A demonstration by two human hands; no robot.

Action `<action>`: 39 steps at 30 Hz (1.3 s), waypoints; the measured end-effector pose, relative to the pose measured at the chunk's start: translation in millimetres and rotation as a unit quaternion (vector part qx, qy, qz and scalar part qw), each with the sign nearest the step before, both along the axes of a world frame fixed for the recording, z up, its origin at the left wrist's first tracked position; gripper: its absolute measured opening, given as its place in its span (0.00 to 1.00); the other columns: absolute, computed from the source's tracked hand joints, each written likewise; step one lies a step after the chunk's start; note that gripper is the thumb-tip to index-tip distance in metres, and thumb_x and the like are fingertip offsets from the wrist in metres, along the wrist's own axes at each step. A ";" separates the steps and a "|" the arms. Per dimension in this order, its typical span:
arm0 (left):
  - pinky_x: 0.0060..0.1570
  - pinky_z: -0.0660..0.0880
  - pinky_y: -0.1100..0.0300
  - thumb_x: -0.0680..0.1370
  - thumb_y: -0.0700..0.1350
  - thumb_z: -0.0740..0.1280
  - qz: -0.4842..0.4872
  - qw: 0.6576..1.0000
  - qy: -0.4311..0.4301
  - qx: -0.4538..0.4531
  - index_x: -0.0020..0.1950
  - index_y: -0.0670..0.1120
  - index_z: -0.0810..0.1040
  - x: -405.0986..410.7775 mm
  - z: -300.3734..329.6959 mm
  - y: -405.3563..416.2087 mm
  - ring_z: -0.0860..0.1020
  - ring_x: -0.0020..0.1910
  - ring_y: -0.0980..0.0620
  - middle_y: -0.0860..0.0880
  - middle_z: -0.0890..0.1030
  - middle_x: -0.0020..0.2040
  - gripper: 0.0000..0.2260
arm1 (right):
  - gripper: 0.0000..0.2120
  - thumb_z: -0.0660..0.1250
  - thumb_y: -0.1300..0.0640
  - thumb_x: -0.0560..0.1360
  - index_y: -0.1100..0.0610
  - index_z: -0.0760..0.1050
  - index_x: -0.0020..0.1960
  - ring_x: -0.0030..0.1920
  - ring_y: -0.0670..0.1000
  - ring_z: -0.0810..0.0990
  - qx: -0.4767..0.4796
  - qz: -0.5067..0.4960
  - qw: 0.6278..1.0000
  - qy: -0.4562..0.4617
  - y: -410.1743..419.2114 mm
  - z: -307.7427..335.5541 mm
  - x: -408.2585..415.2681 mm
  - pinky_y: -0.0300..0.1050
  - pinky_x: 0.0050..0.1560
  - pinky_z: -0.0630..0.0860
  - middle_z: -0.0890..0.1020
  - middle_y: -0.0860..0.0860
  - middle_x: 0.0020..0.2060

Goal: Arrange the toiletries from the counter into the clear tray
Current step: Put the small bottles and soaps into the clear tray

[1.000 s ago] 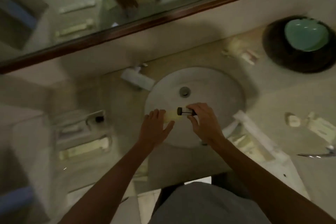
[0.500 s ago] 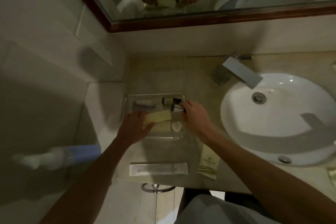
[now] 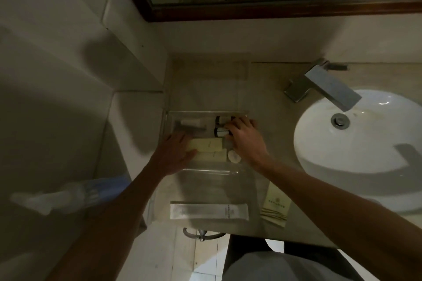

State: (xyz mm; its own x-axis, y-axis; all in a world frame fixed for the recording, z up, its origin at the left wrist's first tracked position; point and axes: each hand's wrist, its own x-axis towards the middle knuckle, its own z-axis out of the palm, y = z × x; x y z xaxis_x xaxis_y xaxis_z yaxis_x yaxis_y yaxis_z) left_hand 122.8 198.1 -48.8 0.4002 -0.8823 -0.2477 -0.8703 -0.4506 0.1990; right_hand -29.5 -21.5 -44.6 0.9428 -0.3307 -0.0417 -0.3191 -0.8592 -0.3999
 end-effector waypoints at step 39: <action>0.58 0.69 0.51 0.79 0.53 0.59 -0.020 0.993 -0.045 -0.109 0.58 0.45 0.78 -133.7 -1.2 -1.6 0.75 0.57 0.45 0.44 0.78 0.59 0.16 | 0.13 0.63 0.61 0.76 0.54 0.78 0.59 0.54 0.54 0.79 -0.011 0.264 0.965 0.001 -13.7 17.5 -65.8 0.51 0.52 0.78 0.79 0.54 0.57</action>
